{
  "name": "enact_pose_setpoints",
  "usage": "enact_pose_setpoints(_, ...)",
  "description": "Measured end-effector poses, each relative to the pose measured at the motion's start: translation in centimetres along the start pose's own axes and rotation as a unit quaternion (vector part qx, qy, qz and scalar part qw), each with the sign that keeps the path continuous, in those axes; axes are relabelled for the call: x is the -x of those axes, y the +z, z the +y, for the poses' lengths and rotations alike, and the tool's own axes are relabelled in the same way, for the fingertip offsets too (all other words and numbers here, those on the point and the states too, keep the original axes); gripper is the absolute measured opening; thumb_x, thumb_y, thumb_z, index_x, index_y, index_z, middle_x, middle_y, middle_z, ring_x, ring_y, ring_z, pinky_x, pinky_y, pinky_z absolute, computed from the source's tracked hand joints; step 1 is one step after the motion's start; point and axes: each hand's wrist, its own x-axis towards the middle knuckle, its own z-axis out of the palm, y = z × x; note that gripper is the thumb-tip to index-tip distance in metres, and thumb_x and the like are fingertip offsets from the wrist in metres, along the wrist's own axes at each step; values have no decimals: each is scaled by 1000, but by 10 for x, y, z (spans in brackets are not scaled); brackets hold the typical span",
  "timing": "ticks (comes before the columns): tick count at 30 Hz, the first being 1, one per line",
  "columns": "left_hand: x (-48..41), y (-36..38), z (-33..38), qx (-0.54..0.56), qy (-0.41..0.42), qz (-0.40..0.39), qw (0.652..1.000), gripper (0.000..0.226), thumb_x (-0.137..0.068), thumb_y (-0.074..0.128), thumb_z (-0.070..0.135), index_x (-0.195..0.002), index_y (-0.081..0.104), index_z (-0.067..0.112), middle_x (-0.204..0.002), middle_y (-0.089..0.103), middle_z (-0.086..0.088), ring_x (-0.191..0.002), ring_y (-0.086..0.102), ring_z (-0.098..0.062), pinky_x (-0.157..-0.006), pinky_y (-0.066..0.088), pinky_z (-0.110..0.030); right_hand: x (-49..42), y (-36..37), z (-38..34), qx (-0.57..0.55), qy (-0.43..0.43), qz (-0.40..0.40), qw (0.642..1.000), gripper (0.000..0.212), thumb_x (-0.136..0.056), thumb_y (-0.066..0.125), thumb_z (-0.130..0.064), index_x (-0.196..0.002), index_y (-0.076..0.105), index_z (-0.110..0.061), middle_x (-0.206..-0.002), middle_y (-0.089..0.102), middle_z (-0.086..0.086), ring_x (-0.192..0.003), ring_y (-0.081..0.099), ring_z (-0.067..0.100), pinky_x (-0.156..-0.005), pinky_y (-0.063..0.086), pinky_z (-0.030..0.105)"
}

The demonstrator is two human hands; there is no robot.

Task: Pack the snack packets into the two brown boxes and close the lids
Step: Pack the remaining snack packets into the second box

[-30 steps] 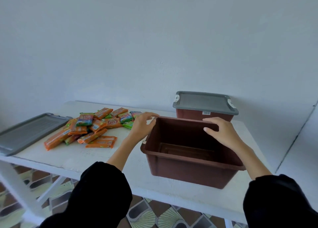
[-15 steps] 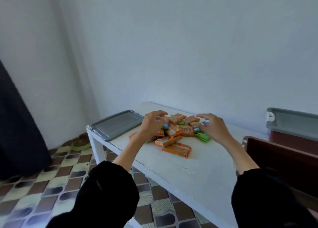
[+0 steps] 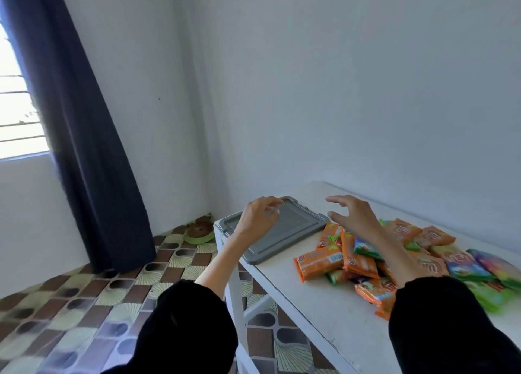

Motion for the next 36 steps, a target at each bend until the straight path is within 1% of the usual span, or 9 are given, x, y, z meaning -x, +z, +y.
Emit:
enact_pose_setpoints(8, -35, 21, -73, -32, -69, 12, 997, 30, -89, 52, 10, -116, 63, 16, -117, 65, -3, -109, 60, -16, -94, 42, -23, -83, 66, 22, -19, -16, -68, 997, 40, -87, 61, -19, -127, 55, -18, -129, 56, 8, -119, 51, 23, -95, 40, 30)
enact_pose_setpoints(13, -43, 42, -114, -76, -109, -9, 991, 32, -89, 51, 12, -119, 61, 16, -126, 60, -1, -118, 54, -15, -100, 39, -26, -123, 107, 49, 33, -26, -138, 989, 45, -88, 60, -22, -131, 50, -23, -138, 44, 10, -130, 38, 24, -104, 32, 30)
enact_pose_setpoints(17, -37, 58, -140, -117, -115, 0, 986, 32, -89, 53, 14, -120, 60, 15, -129, 55, -5, -125, 44, -19, -106, 31, -29, -146, 127, 69, 85, -3, -172, 981, 53, -87, 59, -35, -137, 42, -31, -146, 28, 12, -138, 22, 28, -109, 29, 40)
enact_pose_setpoints(21, -32, 71, -163, -148, -125, 26, 981, 35, -88, 56, 20, -122, 58, 14, -129, 49, -6, -124, 41, -23, -107, 28, -30, -163, 140, 83, 129, 37, -232, 963, 66, -83, 55, -57, -142, 30, -41, -153, 9, 16, -143, 3, 32, -115, 18, 44)
enact_pose_setpoints(24, -35, 74, -173, -126, -117, 45, 984, 33, -87, 58, 20, -119, 60, 12, -124, 51, -7, -119, 44, -25, -105, 30, -31, -171, 145, 87, 139, 64, -262, 953, 67, -82, 49, -65, -141, 26, -46, -156, 5, 16, -144, 2, 34, -115, 11, 44)
enact_pose_setpoints(27, -43, 74, -181, -107, -120, 35, 986, 33, -88, 58, 20, -120, 59, 14, -130, 46, -8, -127, 37, -26, -111, 28, -38, -173, 149, 88, 134, 87, -254, 954, 67, -80, 50, -66, -141, 28, -46, -154, 12, 16, -142, 9, 34, -114, 13, 44)
enact_pose_setpoints(29, -50, 73, -185, -105, -146, 23, 983, 34, -90, 55, 23, -124, 57, 21, -142, 35, -9, -140, 19, -28, -117, 16, -41, -175, 149, 88, 115, 101, -235, 960, 68, -77, 57, -65, -138, 35, -45, -147, 23, 15, -139, 15, 33, -112, 19, 42)
enact_pose_setpoints(31, -54, 74, -186, -114, -161, 12, 980, 34, -91, 53, 27, -126, 54, 26, -148, 26, -8, -144, 5, -27, -118, 7, -41, -177, 148, 89, 106, 112, -215, 964, 67, -72, 62, -64, -133, 43, -45, -137, 31, 12, -133, 23, 33, -108, 27, 41)
enact_pose_setpoints(36, -56, 70, -189, -59, -174, 30, 983, 33, -90, 56, 24, -123, 58, 27, -151, 22, -11, -145, 1, -26, -117, 3, -39, -188, 145, 93, 87, 144, -192, 967, 65, -61, 71, -66, -121, 54, -47, -132, 44, 12, -126, 35, 34, -99, 35, 41)
